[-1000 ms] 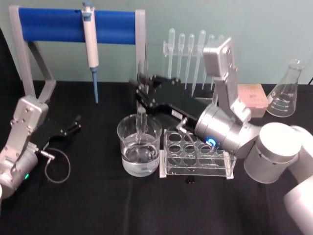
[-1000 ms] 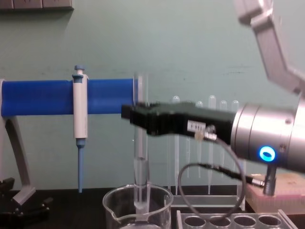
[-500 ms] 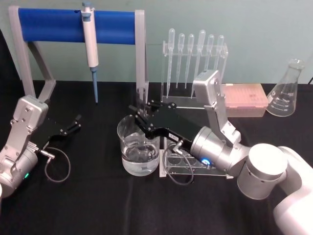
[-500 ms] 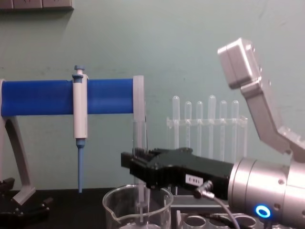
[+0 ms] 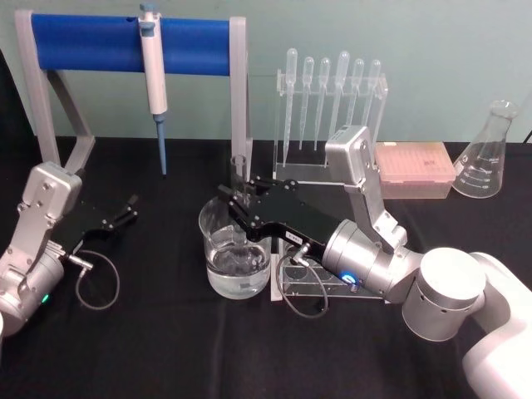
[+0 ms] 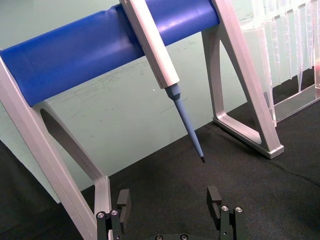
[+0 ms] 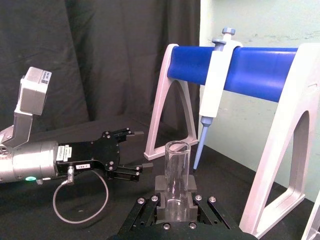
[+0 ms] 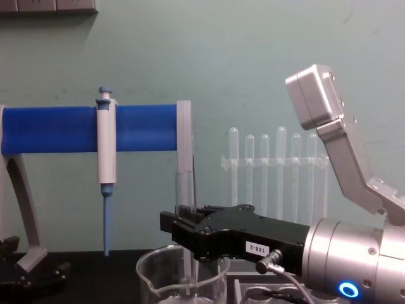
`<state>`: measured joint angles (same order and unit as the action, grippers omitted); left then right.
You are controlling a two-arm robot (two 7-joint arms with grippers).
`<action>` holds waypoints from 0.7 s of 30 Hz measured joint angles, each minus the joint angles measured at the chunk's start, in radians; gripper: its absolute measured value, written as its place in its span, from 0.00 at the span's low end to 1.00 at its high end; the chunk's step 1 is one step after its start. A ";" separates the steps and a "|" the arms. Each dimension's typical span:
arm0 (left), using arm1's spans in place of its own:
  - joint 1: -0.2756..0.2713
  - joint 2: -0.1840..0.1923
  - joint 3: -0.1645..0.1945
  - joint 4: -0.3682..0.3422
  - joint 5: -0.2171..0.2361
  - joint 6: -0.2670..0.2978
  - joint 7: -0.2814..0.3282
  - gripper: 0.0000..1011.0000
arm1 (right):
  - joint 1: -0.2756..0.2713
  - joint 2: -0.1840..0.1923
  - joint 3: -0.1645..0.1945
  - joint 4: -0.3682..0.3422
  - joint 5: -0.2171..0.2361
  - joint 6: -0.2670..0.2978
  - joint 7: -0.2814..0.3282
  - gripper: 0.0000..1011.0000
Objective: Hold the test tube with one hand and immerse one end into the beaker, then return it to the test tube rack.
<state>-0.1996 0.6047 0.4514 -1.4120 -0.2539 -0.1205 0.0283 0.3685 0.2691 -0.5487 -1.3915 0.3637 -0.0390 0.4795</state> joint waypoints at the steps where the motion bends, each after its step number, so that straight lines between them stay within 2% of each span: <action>1: 0.000 0.000 0.000 0.000 0.000 0.000 0.000 0.99 | 0.000 0.000 0.000 0.000 0.000 0.000 0.000 0.22; 21: 0.000 0.000 0.000 0.000 0.000 0.000 0.000 0.99 | 0.000 0.001 0.001 -0.002 0.002 0.000 -0.001 0.22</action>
<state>-0.1996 0.6047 0.4514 -1.4120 -0.2539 -0.1205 0.0283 0.3685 0.2703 -0.5478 -1.3940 0.3662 -0.0394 0.4789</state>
